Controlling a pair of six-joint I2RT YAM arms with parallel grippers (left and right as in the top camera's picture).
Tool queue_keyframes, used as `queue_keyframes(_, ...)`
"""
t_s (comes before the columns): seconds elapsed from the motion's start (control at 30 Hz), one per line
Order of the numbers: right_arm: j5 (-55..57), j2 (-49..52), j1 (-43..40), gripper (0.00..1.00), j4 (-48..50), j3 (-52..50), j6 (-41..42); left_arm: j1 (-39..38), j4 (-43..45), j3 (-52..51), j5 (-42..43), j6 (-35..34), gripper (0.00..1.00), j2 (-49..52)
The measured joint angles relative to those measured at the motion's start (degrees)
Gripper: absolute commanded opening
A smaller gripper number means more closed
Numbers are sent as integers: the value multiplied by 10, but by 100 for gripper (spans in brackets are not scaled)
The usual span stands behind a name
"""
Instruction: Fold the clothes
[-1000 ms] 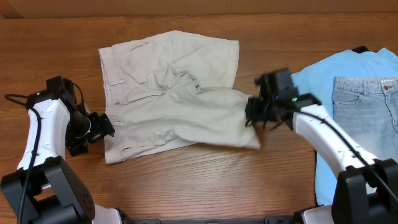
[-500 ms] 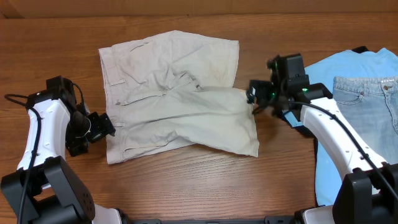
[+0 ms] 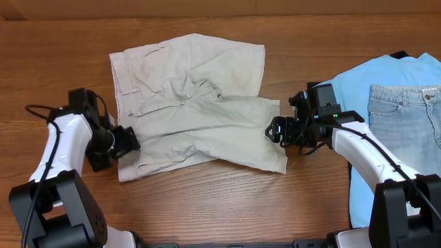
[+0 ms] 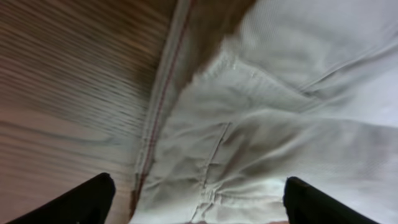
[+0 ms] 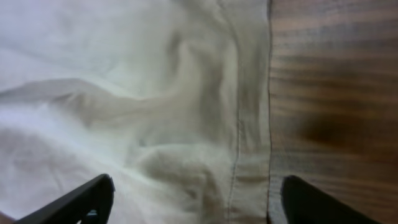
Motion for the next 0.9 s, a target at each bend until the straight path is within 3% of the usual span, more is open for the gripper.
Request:
queue_keyframes(0.07,-3,5,0,27,5,-7,-1,-1,18,-20,4,0,69,0)
queue_keyframes(0.13,-11,13,-1,4,6,-9,-1,-1,35,-31,7,5,35,0)
queue_keyframes(0.17,-14,15,-1,4,7,-10,-2,-1,39,-32,7,5,20,0)
queue_keyframes(0.23,-20,16,-1,4,7,-10,-2,-1,38,-32,7,10,4,0)
queue_keyframes(0.53,-29,-4,-21,4,-62,9,-2,38,-74,49,8,14,4,0)
queue_keyframes(0.57,-29,-12,-21,15,-67,14,-3,46,-85,68,8,14,4,0)
queue_keyframes(0.6,-30,-21,-21,34,-68,19,0,54,-97,89,8,16,4,0)
queue_keyframes(0.67,-31,-37,-21,79,-67,28,-5,63,-107,118,9,22,4,0)
queue_keyframes(0.77,-32,-44,-21,97,-52,33,-10,66,-107,133,10,26,4,0)
queue_keyframes(0.9,-32,-26,-19,96,-15,32,-16,63,-106,133,12,28,4,0)
